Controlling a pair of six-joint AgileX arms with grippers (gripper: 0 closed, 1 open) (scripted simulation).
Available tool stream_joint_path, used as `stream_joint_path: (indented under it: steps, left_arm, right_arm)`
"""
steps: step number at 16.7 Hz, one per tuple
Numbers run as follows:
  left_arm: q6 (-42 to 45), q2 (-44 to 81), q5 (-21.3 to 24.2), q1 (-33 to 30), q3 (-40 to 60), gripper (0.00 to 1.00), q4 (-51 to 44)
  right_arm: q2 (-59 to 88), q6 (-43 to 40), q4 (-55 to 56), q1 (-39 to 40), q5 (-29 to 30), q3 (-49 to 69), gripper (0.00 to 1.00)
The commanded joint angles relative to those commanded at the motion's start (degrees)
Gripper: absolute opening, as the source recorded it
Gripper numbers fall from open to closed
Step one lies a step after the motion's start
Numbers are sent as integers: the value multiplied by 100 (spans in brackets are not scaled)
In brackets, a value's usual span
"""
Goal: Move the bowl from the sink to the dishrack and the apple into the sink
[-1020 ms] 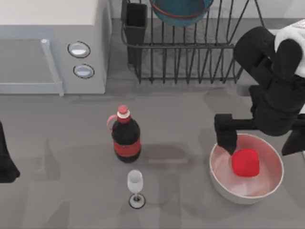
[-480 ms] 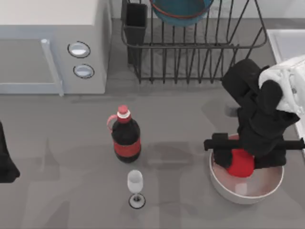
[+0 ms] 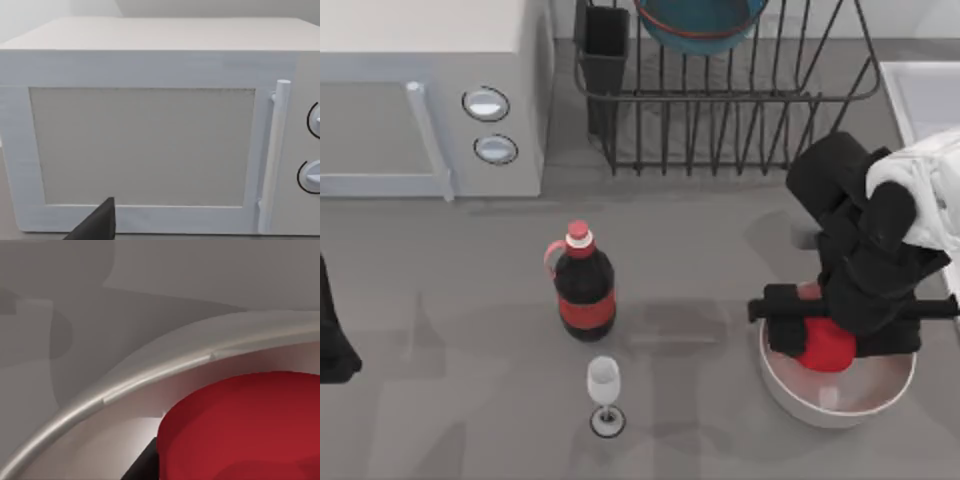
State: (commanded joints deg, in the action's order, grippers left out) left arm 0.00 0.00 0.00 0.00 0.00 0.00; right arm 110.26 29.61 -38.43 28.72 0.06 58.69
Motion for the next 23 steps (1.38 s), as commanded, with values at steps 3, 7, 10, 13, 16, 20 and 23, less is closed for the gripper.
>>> stream_joint_path:
  steps: [3, 7, 10, 13, 16, 20, 23]
  left_arm:
    - [0, 0, 0, 0, 0, 100, 0]
    - [0, 0, 0, 0, 0, 100, 0]
    - [0, 0, 0, 0, 0, 100, 0]
    - [0, 0, 0, 0, 0, 100, 0]
    - [0, 0, 0, 0, 0, 100, 0]
    - [0, 0, 0, 0, 0, 100, 0]
    - [0, 0, 0, 0, 0, 100, 0]
  right_arm:
    - [0, 0, 0, 0, 0, 0, 70]
    - [0, 0, 0, 0, 0, 0, 40]
    - [0, 0, 0, 0, 0, 0, 17]
    - [0, 0, 0, 0, 0, 0, 0]
    - [0, 0, 0, 0, 0, 0, 0]
    - [0, 0, 0, 0, 0, 0, 0]
    - [-672, 0, -452, 131, -4, 214, 0]
